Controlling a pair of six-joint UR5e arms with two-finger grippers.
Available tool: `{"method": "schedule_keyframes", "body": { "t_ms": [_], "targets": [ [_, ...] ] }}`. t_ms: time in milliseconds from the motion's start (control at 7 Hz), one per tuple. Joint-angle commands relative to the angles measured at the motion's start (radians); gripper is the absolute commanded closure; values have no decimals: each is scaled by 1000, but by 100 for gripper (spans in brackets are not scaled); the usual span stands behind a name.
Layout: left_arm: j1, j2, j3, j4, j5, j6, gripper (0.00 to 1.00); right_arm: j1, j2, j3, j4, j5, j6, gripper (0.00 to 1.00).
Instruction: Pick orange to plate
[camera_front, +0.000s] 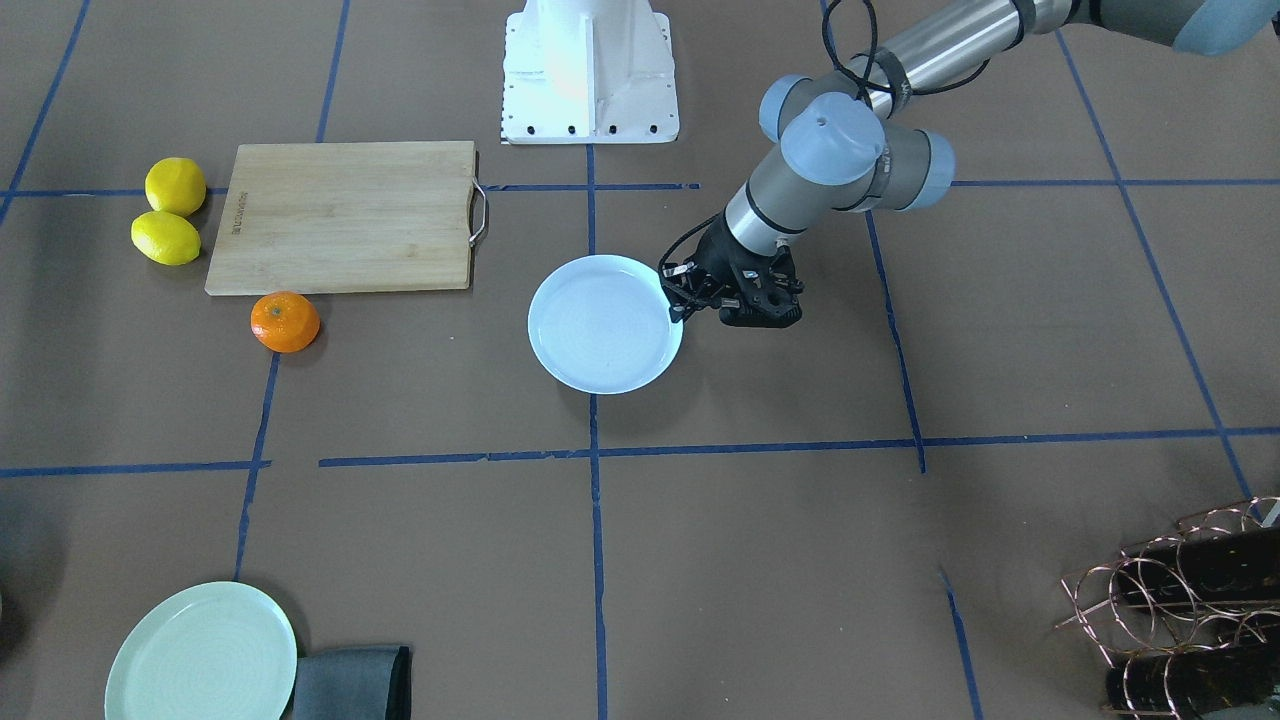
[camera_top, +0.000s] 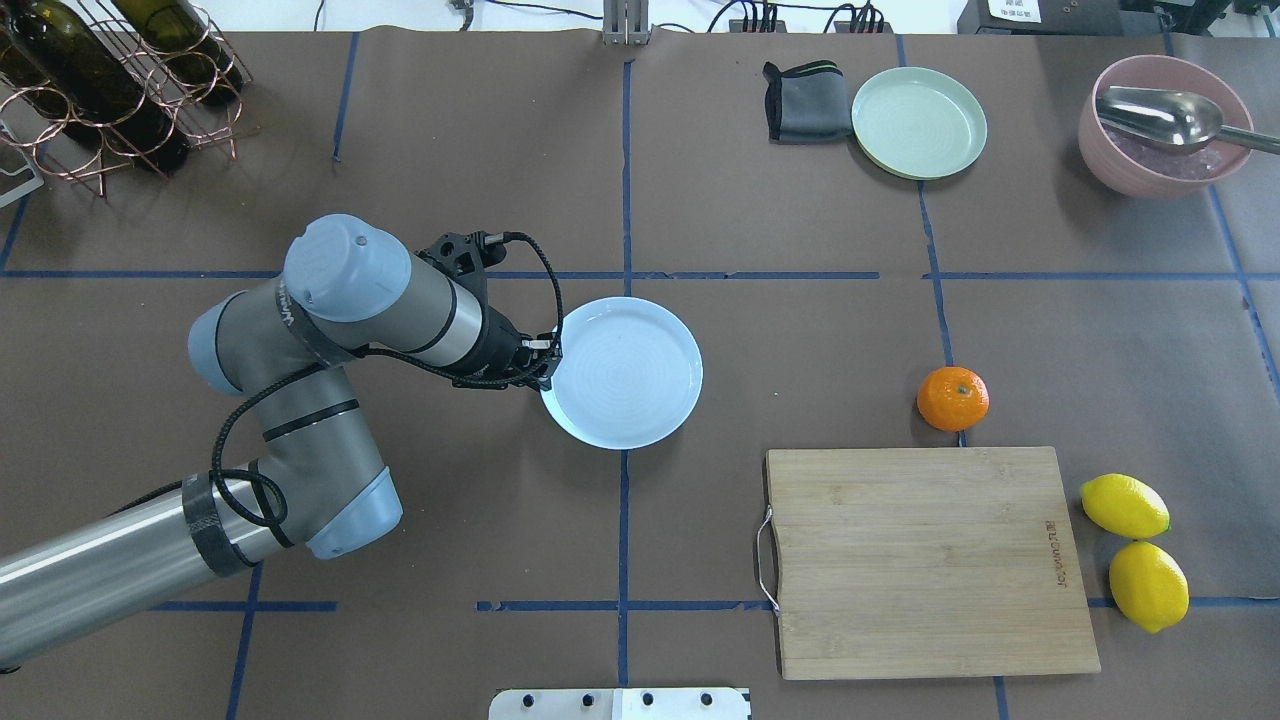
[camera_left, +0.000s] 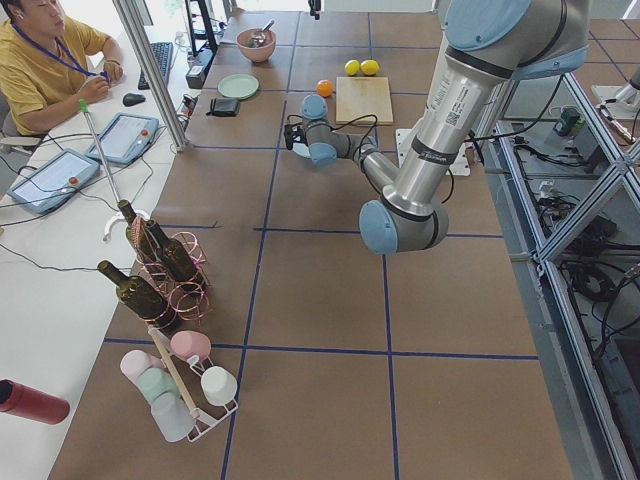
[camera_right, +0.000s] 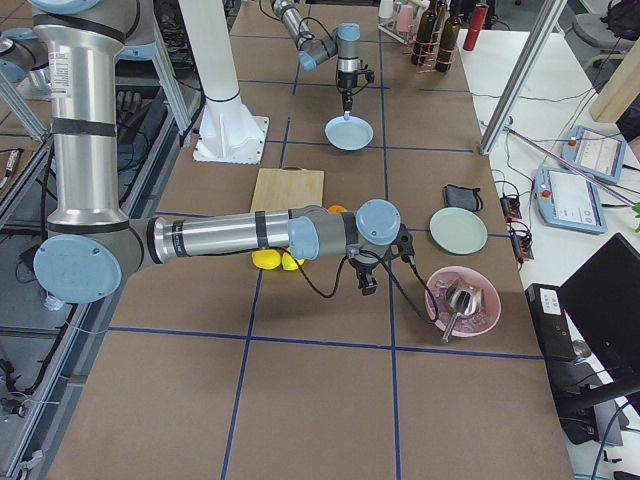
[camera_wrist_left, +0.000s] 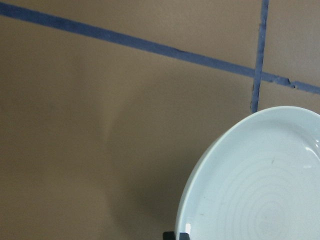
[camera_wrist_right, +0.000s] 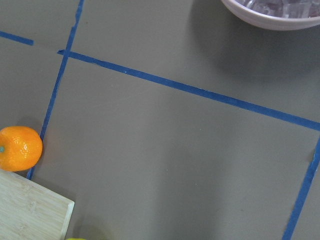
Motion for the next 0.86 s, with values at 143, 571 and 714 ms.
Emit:
{"method": "schedule_keyframes", "body": {
  "t_ms": [143, 571, 714],
  "targets": [
    [17, -6, 17, -1, 9, 0, 89, -2, 3, -2, 0, -4, 0, 0],
    [0, 0, -27, -41, 28, -4, 15, -64, 71, 3, 2, 7, 114, 0],
    [-23, 8, -70, -38, 48, -4, 11, -125, 108, 21, 6, -1, 258, 0]
  ]
}}
